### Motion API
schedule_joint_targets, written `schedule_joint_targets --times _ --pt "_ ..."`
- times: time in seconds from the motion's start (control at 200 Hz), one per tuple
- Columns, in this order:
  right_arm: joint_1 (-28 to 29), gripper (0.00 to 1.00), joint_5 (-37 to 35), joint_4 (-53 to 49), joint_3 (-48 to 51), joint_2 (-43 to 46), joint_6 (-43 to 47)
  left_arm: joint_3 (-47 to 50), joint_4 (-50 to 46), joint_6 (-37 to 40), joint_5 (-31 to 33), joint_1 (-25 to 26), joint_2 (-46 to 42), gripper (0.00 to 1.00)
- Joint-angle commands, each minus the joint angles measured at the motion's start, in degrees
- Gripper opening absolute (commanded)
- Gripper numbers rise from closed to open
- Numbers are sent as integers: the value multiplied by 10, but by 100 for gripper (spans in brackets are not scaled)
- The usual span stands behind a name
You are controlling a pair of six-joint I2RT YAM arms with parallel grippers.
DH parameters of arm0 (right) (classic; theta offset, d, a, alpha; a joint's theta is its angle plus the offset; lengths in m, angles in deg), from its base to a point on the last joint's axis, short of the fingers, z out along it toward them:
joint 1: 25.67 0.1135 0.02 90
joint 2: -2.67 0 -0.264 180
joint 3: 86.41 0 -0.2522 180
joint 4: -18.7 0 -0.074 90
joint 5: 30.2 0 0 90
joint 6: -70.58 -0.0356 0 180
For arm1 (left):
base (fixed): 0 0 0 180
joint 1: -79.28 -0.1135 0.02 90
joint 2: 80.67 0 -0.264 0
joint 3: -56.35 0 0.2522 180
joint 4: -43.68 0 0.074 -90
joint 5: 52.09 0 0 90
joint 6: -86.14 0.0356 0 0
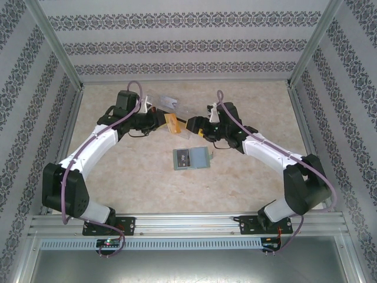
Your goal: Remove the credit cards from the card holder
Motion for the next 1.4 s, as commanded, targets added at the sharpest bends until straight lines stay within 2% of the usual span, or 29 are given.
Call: schedule_joint_targets --times 0.0,0.095,0.25,0.385,0.56,0.634,0.699,0.734,0.774,0.839,0.974,1.064,1.184,1.329,1.394 --pt "-3 75 81 93 -28 -19 -65 18 99 -72 -74 -13 -20 0" --pt "-3 72 112 147 -30 -26 -94 27 132 -94 -92 -16 -21 0" --pt "-7 61 151 265 -5 -36 -166 45 176 -132 -112 -20 -20 0" --pt "-7 48 158 286 5 -36 -184 52 185 -140 -113 -22 -27 0" --pt "-3 36 156 299 17 -33 -195 64 188 -142 -116 -23 -38 0" --pt "-3 25 153 295 21 -33 -189 68 180 -139 -117 -25 -41 0" --pt "-2 12 146 281 21 -32 -176 67 164 -132 -114 -26 -45 0" --pt "-2 5 140 265 18 -30 -162 64 138 -121 -106 -28 -48 11" --pt "1 0 129 240 13 -28 -141 56 92 -99 -85 -31 -53 28" --pt "6 0 100 180 1 -21 -98 38 2 -46 -35 -37 -63 50" --pt "18 0 27 29 -46 -14 30 17 -138 35 74 -61 -89 78" --pt "29 0 -46 -61 -79 -19 144 15 -190 71 134 -84 -107 88" --pt "42 0 -133 -127 -124 -43 313 7 -249 121 180 -113 -122 99" --pt "42 0 -144 -153 -187 -87 468 -13 -301 179 230 -133 -135 99" --pt "37 0 -137 -165 -220 -112 521 -23 -314 211 232 -143 -136 99"
